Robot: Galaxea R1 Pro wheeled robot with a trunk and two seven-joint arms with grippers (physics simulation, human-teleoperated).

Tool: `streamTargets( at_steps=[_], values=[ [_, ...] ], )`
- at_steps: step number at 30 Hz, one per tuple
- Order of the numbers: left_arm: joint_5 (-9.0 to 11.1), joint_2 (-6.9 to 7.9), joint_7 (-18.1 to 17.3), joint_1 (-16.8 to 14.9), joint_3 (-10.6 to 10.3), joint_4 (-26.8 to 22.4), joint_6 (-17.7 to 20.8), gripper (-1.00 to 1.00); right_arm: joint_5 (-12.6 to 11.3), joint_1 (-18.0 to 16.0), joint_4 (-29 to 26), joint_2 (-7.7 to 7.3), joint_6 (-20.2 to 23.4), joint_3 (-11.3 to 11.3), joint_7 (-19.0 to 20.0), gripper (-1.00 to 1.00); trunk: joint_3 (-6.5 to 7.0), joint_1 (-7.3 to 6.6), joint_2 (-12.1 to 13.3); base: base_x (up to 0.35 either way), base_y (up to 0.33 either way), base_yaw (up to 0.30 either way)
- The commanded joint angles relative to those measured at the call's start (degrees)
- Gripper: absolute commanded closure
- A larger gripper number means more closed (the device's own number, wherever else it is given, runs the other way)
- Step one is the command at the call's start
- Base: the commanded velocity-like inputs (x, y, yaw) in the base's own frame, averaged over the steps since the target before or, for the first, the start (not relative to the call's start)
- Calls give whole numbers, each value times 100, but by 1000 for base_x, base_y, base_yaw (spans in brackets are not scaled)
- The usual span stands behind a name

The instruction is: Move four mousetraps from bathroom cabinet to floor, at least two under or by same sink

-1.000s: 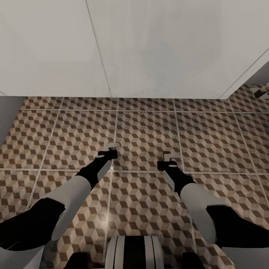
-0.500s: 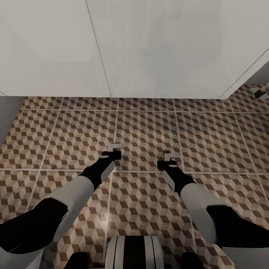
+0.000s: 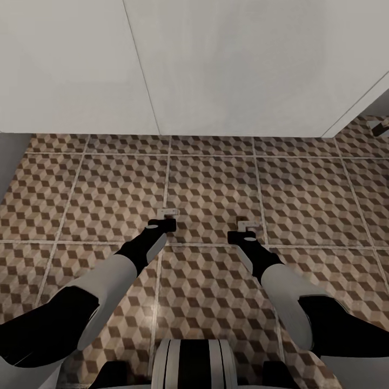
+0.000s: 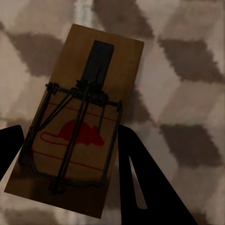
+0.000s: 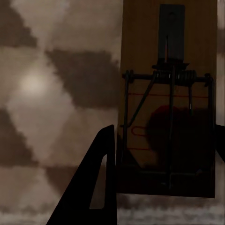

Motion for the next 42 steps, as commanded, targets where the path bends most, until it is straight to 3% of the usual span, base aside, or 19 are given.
streamTargets(
  at_steps=[1, 27, 42],
  values=[
    [41, 3, 45, -2, -48, -13, 27, 100, 23, -2, -11, 4, 42, -1, -19, 100, -3, -1, -1, 0, 0, 0],
    [25, -3, 101, -2, -47, -2, -53, 100, 23, -10, -11, 19, 40, -1, -19, 100, -3, -1, -1, 3, 0, 0],
    [-13, 14, 86, -2, -49, 10, -72, 100, 24, -72, -11, 34, 35, -1, -20, 100, -3, -1, -1, 267, 0, 0]
  ],
)
